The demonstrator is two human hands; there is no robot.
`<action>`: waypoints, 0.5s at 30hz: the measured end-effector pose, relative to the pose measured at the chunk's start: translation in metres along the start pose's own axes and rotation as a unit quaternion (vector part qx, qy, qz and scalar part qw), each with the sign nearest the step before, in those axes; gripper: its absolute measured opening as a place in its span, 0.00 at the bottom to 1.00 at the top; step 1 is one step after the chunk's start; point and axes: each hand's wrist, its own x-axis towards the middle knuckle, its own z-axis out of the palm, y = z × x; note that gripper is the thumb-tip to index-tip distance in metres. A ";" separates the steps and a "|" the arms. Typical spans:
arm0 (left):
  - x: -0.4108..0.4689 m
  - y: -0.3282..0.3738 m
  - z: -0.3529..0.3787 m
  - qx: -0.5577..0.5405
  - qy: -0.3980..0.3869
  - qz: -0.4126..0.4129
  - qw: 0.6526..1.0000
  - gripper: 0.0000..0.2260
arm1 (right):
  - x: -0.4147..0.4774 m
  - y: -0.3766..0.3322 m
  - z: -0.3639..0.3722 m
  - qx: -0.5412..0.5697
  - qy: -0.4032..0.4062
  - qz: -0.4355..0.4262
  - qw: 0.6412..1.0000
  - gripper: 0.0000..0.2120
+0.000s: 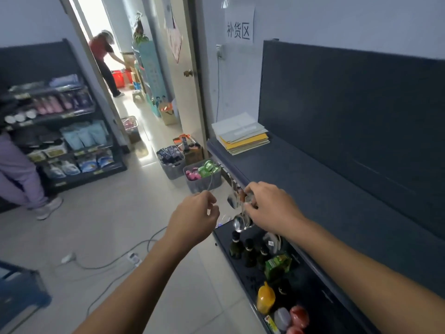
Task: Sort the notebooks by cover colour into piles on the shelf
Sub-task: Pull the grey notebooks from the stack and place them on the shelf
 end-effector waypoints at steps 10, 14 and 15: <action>0.142 -0.037 0.001 0.020 -0.032 0.031 0.999 0.11 | 0.146 0.019 0.021 0.021 0.006 0.021 1.000 0.11; 0.180 -0.063 -0.002 0.020 -0.028 0.024 0.999 0.11 | 0.193 0.017 0.025 0.014 0.001 0.019 1.000 0.10; 0.191 -0.068 -0.003 0.017 -0.026 0.023 0.999 0.10 | 0.205 0.016 0.025 0.016 0.006 0.021 1.000 0.10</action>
